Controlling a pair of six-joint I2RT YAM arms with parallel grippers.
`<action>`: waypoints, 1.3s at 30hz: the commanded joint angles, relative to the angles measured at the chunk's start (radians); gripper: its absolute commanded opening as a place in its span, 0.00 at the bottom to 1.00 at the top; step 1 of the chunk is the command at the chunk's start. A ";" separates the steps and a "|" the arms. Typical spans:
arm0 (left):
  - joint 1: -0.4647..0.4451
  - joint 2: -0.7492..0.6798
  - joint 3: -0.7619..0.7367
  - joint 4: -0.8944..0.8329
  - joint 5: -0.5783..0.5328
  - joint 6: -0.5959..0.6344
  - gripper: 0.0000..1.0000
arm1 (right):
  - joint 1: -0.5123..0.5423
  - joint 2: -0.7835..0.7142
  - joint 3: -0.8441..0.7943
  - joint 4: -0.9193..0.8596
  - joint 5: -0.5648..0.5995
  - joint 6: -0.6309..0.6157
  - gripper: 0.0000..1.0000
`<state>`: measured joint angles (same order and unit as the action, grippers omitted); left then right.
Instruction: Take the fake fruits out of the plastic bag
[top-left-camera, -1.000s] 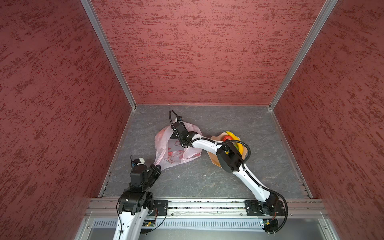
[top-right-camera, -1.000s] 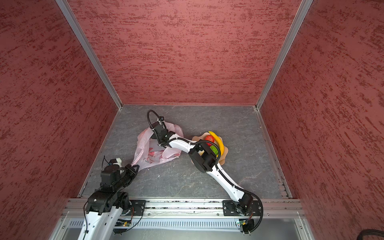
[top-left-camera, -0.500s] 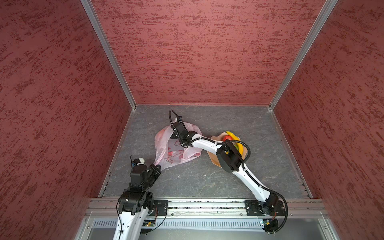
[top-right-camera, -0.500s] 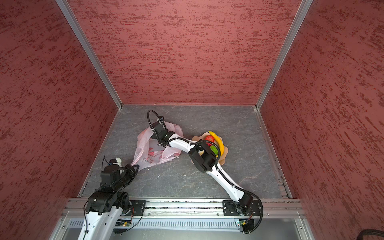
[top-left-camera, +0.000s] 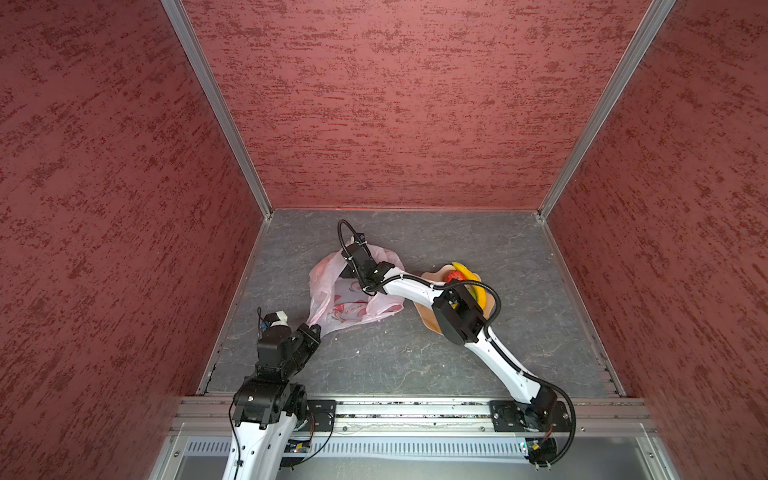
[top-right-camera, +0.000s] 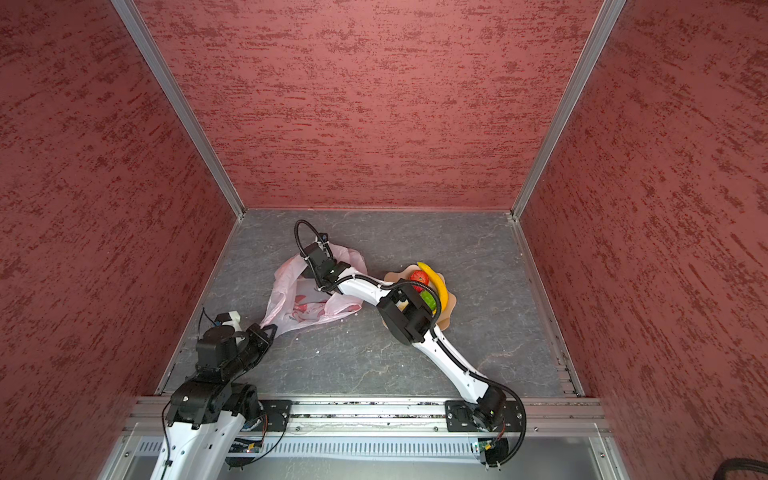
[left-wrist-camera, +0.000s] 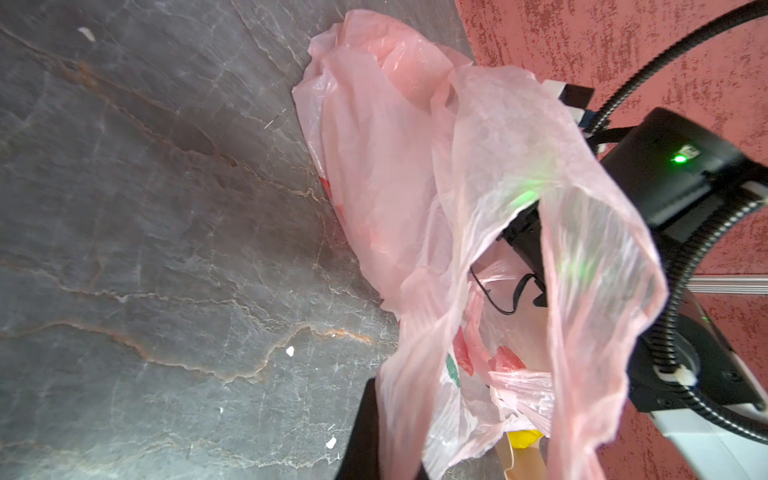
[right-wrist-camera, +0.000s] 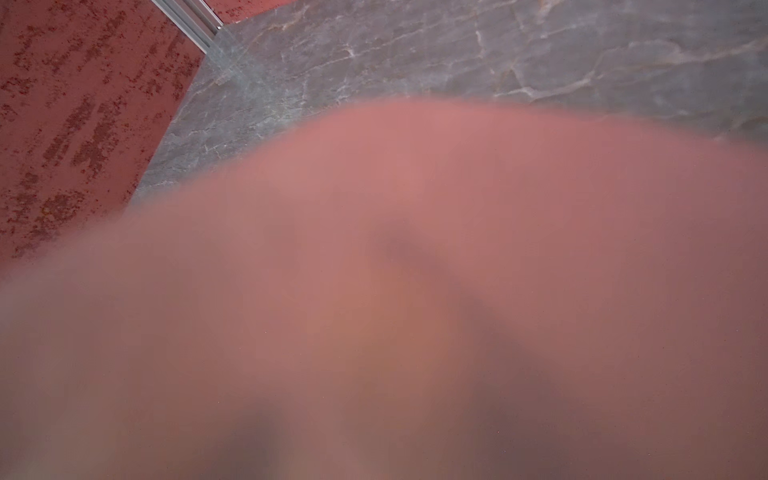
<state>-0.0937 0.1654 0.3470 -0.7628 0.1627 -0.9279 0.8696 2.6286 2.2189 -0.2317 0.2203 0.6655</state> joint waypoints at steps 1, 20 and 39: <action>0.005 0.004 0.050 0.005 0.037 0.004 0.00 | -0.014 0.019 0.024 -0.038 0.008 0.002 0.75; 0.009 -0.074 0.062 -0.118 0.065 -0.014 0.00 | -0.017 0.022 0.027 -0.018 0.004 -0.012 0.53; 0.011 0.094 -0.079 0.242 -0.066 0.046 0.00 | 0.021 -0.140 -0.128 0.000 -0.070 -0.087 0.32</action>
<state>-0.0875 0.2283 0.2867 -0.6449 0.1307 -0.9016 0.8764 2.5690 2.1242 -0.2298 0.1768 0.6006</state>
